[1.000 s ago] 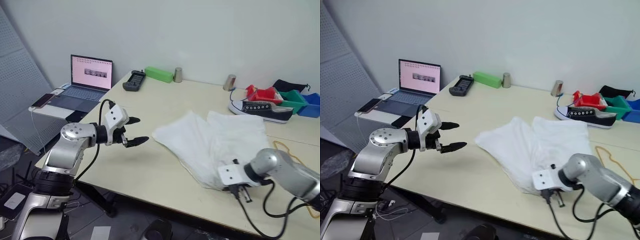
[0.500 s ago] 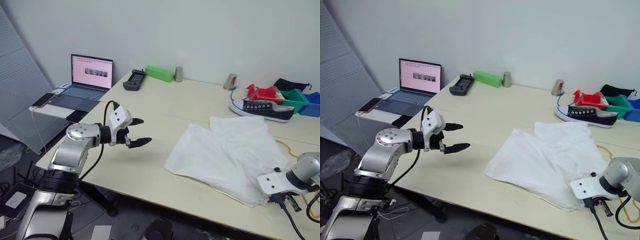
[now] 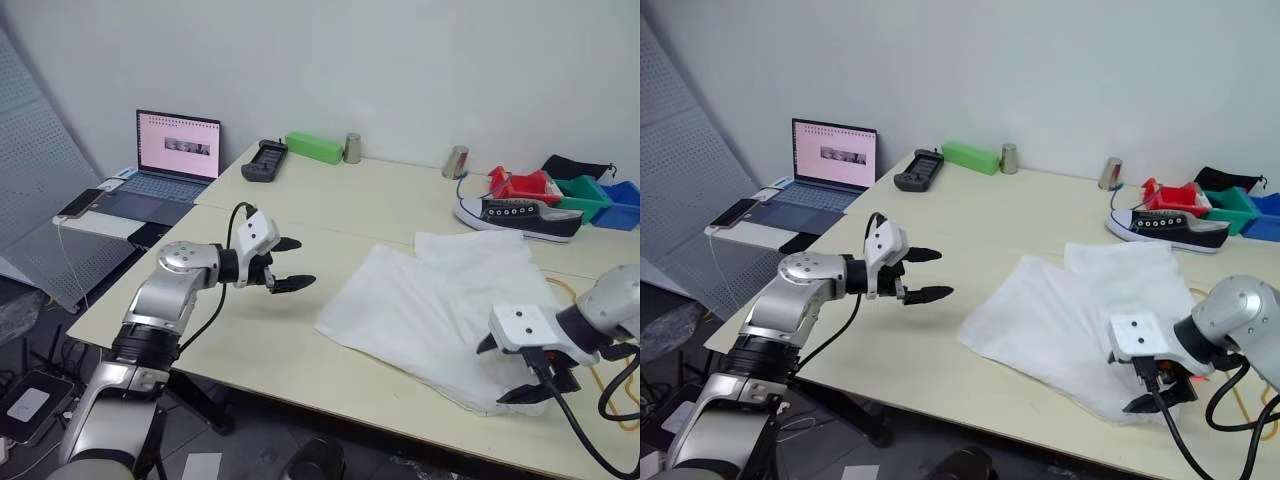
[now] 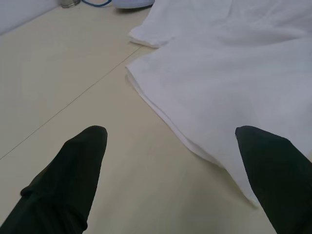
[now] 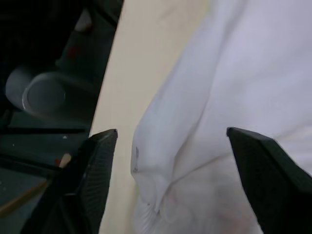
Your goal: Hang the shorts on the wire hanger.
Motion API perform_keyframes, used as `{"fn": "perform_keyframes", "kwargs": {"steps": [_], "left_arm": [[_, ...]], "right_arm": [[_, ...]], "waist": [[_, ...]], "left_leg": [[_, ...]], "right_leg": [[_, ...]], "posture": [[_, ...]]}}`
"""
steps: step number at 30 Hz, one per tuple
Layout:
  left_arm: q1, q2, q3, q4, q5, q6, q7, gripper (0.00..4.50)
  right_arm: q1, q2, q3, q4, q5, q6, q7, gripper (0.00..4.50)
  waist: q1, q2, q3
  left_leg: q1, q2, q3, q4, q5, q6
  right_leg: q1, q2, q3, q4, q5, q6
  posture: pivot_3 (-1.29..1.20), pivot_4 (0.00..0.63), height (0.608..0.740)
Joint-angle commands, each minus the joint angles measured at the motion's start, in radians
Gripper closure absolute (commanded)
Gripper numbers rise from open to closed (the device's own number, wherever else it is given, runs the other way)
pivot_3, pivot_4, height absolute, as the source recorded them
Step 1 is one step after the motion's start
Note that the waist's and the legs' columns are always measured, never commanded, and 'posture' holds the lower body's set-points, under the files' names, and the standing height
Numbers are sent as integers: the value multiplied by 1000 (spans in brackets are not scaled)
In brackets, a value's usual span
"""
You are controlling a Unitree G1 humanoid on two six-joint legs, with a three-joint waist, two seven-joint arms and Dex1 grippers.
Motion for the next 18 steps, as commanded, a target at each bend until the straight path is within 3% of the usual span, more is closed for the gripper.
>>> {"fn": "perform_keyframes", "kwargs": {"steps": [1, 4, 7, 11, 18], "left_arm": [[-117, -72, -33, 150, 35, -34, -18, 0], [-196, -150, -78, 330, 96, -75, -13, 0], [-243, -202, -100, 471, 149, -118, 10, 0], [-286, -258, -141, 626, 223, -181, 23, 0], [-320, -261, -158, 757, 310, -250, 28, 0]], "right_arm": [[-82, 93, -19, -27, 41, 120, -110, 612], [-160, 246, 28, 29, -37, 188, -300, 612], [-168, 326, 41, 40, -76, 239, -408, 612], [-99, 367, 55, -8, -103, 259, -495, 612], [-46, 462, -9, -125, -29, 369, -589, 612]], "waist": [[-7, 0, 0], [-19, -3, -1], [-36, -6, -3], [-64, -6, -3], [-124, -6, -3]], "left_leg": [[0, 0, 0, 0, 0, 0], [0, -1, 1, 1, 0, 0], [0, -2, 3, 2, 0, 0], [-1, -2, 2, 2, 0, -1], [1, -1, 2, 3, 1, 0]], "right_leg": [[0, 0, 0, 0, 0, 0], [0, 1, 1, 1, 0, 0], [0, 2, 1, 3, 1, 0], [-1, 1, 1, 3, 1, -1], [-1, 0, 2, 7, 1, -1]], "posture": [[324, 0, 740], [310, 0, 740], [288, 0, 740], [259, 0, 740], [228, 0, 740]]}}
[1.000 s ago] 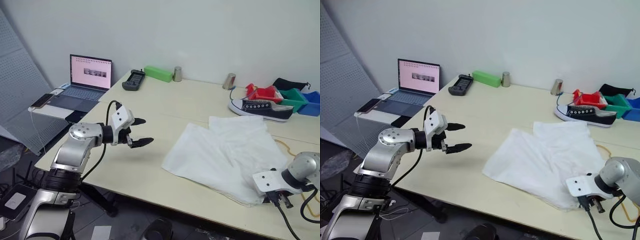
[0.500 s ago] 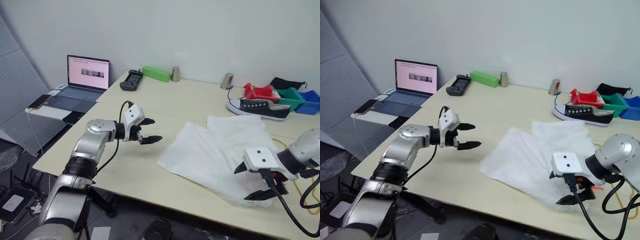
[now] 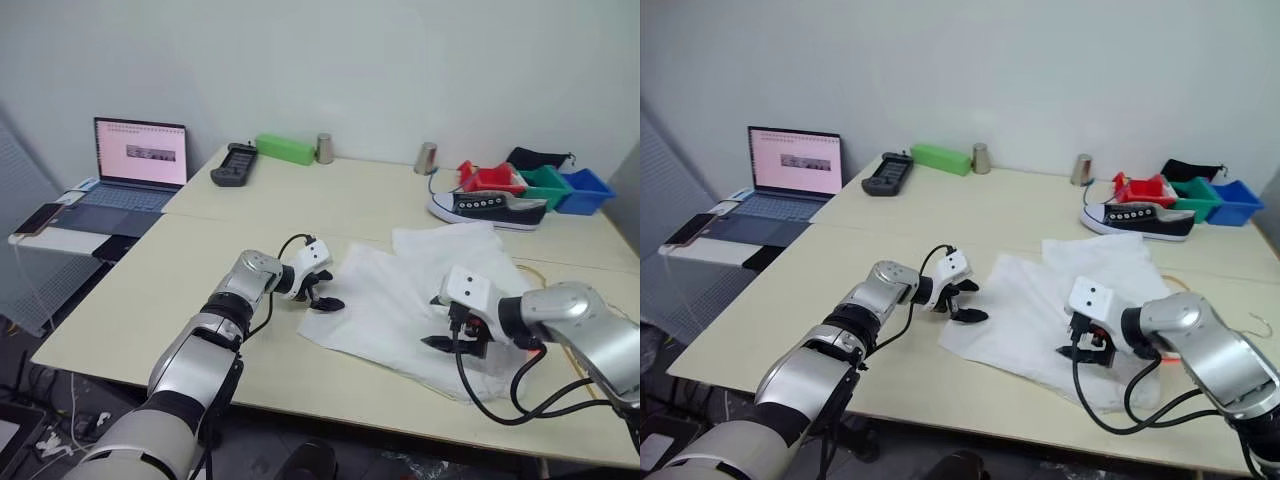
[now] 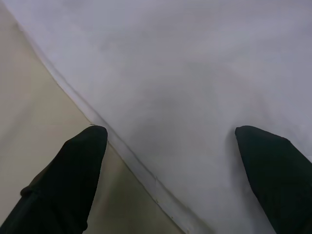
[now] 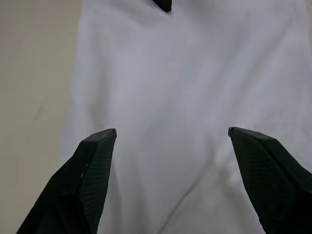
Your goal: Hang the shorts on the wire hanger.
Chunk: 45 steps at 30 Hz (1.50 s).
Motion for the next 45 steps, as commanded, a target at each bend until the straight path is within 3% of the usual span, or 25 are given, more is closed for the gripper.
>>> {"fn": "perform_keyframes", "kwargs": {"steps": [1, 3, 7, 17, 24, 34, 37, 45], "left_arm": [[-34, -2, -3, 26, 32, -41, -18, 0], [-31, -3, -9, 38, 49, -53, -27, 0], [-26, -3, 7, 40, 53, -61, -51, 634], [34, 91, 42, -47, 32, -53, -93, 2848], [153, 158, 91, -279, -19, 47, -101, 4277], [487, 352, 85, -864, -118, 309, -254, 4277], [542, 365, 74, -989, -150, 395, -247, 4277], [542, 297, 62, -1002, -137, 423, -114, 4277]], "right_arm": [[-17, 29, -52, -63, 26, 54, -57, 612], [-23, 49, -47, -69, 26, 71, -85, 612], [-48, 69, -45, -61, 32, 89, -112, 565], [-82, 69, -25, 3, 24, 51, -134, 565], [-121, 72, 7, 65, 9, -3, -123, 565], [-130, 57, 24, 97, -4, -45, -92, 565], [-122, 51, 25, 96, -3, -46, -84, 565], [-108, 26, 13, 84, 2, -36, -65, 565]], "waist": [[-15, 0, 0], [-31, 0, 0], [-59, 0, 0], [-111, 0, 0], [-111, 0, 0], [-107, 2, 0], [-105, 3, 1], [-100, 3, 1]], "left_leg": [[1, 0, 0, 0, 0, 0], [3, 0, 0, 1, 0, 0], [3, 0, -2, 6, 0, 0], [3, 0, -10, 8, 0, 0], [3, 1, -11, 8, 0, 0], [3, 1, -11, 8, 0, 0], [3, 1, -11, 8, 0, 0], [3, 0, -12, 8, 0, 0]], "right_leg": [[0, 0, 0, 1, 0, 0], [1, 0, 0, 6, 0, -1], [1, 1, 0, 12, 0, -1], [1, 1, -1, 13, -1, -2], [1, 1, -1, 13, -1, -2], [1, -2, 0, 13, -1, -3], [1, -2, 0, 13, -2, -3], [2, -2, -1, 13, -2, -2]], "posture": [[228, 0, 740], [228, 0, 740], [231, 0, 740], [283, 0, 740], [318, 0, 740], [331, 0, 740], [331, 0, 740], [313, 0, 740]]}}
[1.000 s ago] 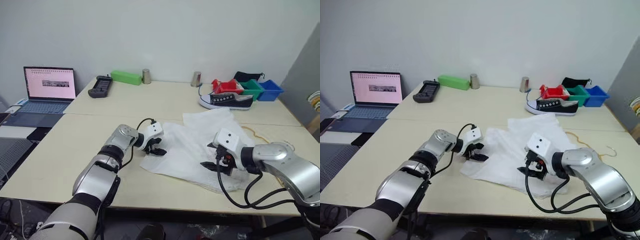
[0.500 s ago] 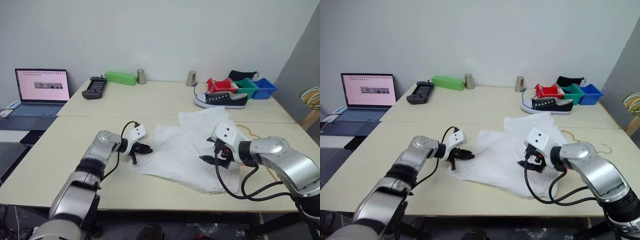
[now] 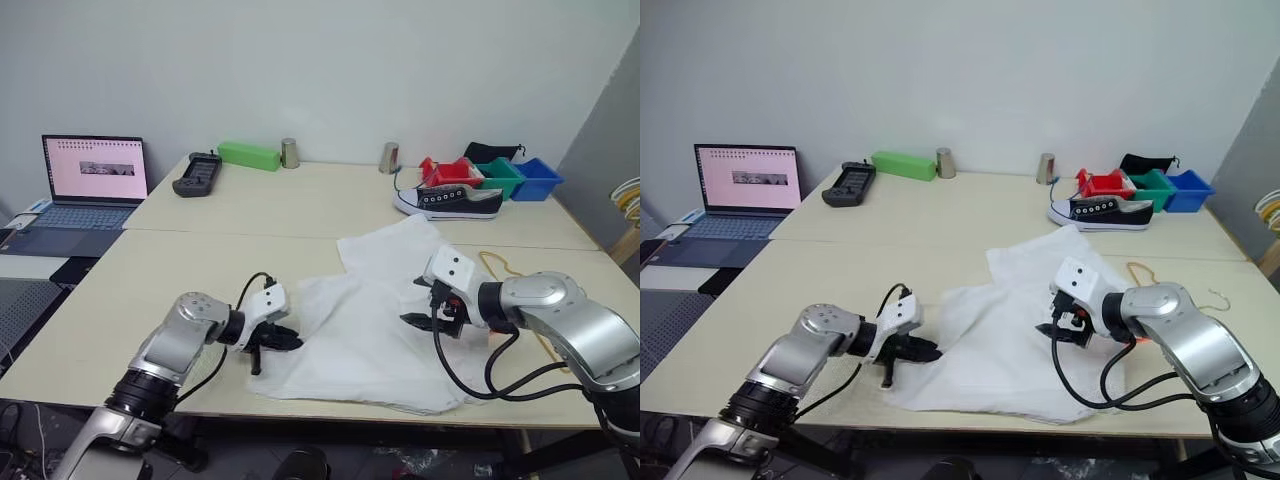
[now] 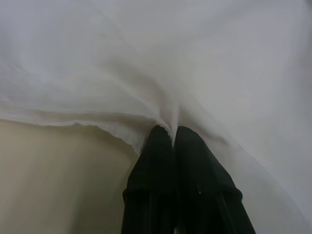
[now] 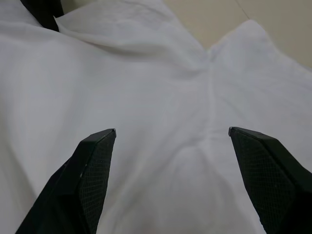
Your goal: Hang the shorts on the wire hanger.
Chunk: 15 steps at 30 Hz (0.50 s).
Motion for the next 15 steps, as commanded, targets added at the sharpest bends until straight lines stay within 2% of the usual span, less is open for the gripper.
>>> {"fn": "perform_keyframes", "kwargs": {"steps": [1, 3, 7, 15], "left_arm": [[-33, -13, 6, -1, -5, -13, 44, 4099], [-44, -13, 14, 12, -16, -21, 45, 3798], [-74, 17, 34, 29, -44, -39, 9, 2914], [-120, 163, 83, -2, -126, -109, -152, 1045]], "right_arm": [[0, -30, -25, -27, 4, -5, 13, 565], [7, -48, -31, -33, 9, -6, 24, 565], [20, -85, -49, -38, 22, -9, 53, 565], [90, -193, -73, -34, 34, -71, 152, 565]], "waist": [[-2, 0, 0], [-3, 0, 0], [-4, 0, 0], [-6, 1, 1]], "left_leg": [[0, 0, 0, 0, 0, 0], [0, 0, 0, 0, 0, 0], [0, 1, 0, 0, 0, 0], [0, 1, 0, 0, 0, 0]], "right_leg": [[0, 0, 0, 0, 0, 0], [0, 0, 0, 0, 0, 0], [0, 0, 0, 0, 0, 0], [0, 0, -1, 0, 0, 0]], "posture": [[310, 0, 740], [307, 0, 740], [313, 0, 740], [335, 0, 740]]}}
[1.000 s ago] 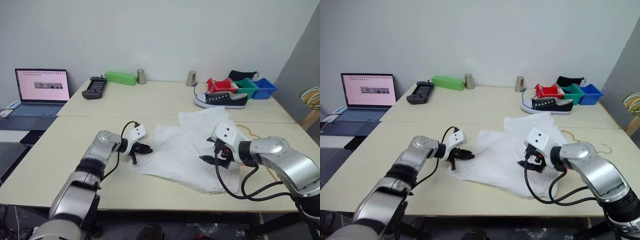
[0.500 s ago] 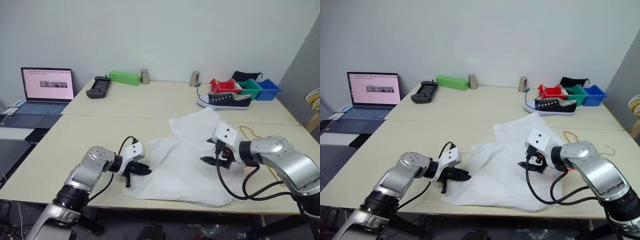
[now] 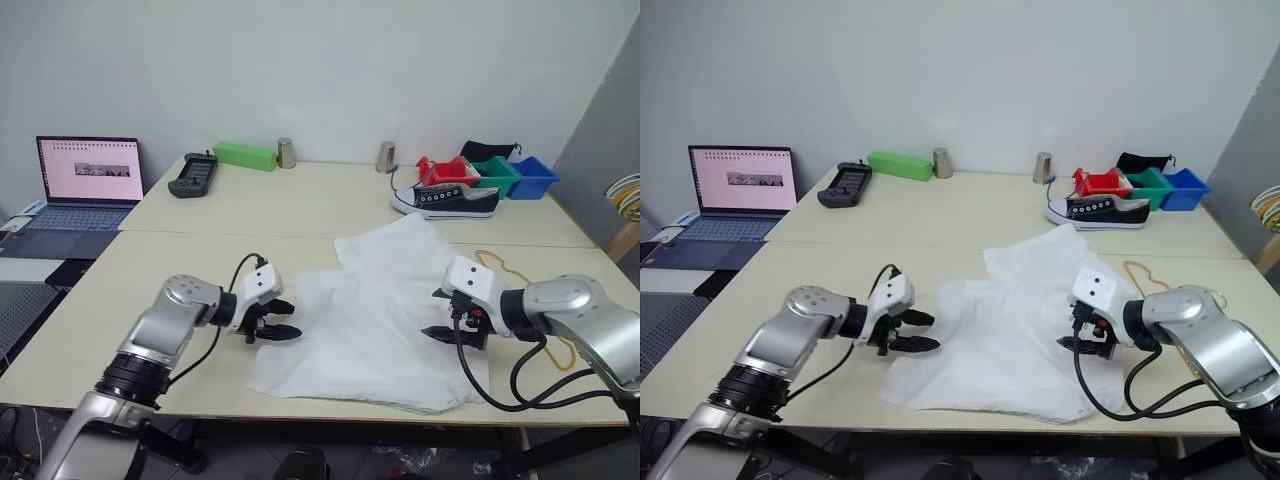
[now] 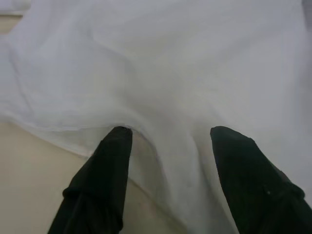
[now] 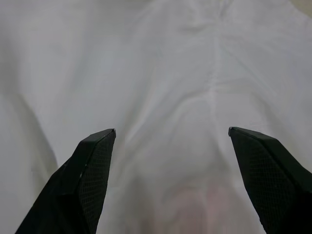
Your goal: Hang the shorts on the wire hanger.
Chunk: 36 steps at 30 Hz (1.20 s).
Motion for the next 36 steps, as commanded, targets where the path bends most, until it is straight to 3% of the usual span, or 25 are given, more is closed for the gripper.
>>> {"fn": "perform_keyframes", "kwargs": {"steps": [1, 5, 10, 14, 20, 30, 31, 36], "left_arm": [[-41, 65, 59, -44, -62, -43, -80, 888], [-30, 140, 73, -133, -113, -35, -159, 10], [112, 196, 73, -259, -138, -144, -212, 10], [174, 189, 45, -223, -70, -283, -185, 10], [173, 129, -17, -122, 14, -434, -138, 10], [208, 104, -58, -40, 91, -532, -69, 10], [203, 98, -63, -31, 97, -537, -63, 0], [192, 82, -71, -13, 110, -546, -50, 1032]], "right_arm": [[27, -53, -45, -23, 15, -53, 56, 565], [101, -128, -65, -38, 36, -114, 139, 565], [216, -220, -51, -45, -4, -237, 220, 565], [276, -252, -39, -49, -38, -306, 246, 565], [280, -212, 34, 20, -148, -387, 222, 565], [289, -153, 76, 67, -223, -408, 203, 565], [281, -143, 80, 69, -226, -406, 206, 747], [262, -114, 90, 81, -233, -399, 216, 1797]], "waist": [[0, 1, 1], [2, 2, 1], [1, 5, 3], [3, 7, 5], [7, 8, 5], [8, 9, 5], [9, 9, 5], [20, 13, 3]], "left_leg": [[0, 0, 0, 0, 0, 0], [0, 0, 0, 0, 0, 0], [0, -1, 1, 0, 0, 0], [0, 0, 0, 0, 0, 0], [0, 0, 0, 0, 0, 0], [0, 0, 0, 0, 0, 0], [0, 0, -1, 0, 0, 0], [1, 0, 1, 0, 0, 0]], "right_leg": [[0, 0, 0, 0, 0, 0], [0, 0, 0, 0, -1, 1], [0, -2, 1, -1, -2, 2], [0, -3, 2, 0, -4, 0], [1, -2, 0, 0, -5, 0], [0, -2, 0, 0, -4, 0], [1, -2, 0, 0, -4, 0], [1, 0, 0, 0, -4, 0]], "posture": [[337, 0, 740], [345, 0, 740], [354, 0, 740], [349, 0, 740], [342, 0, 740], [342, 0, 740], [344, 0, 740], [352, 0, 740]]}}
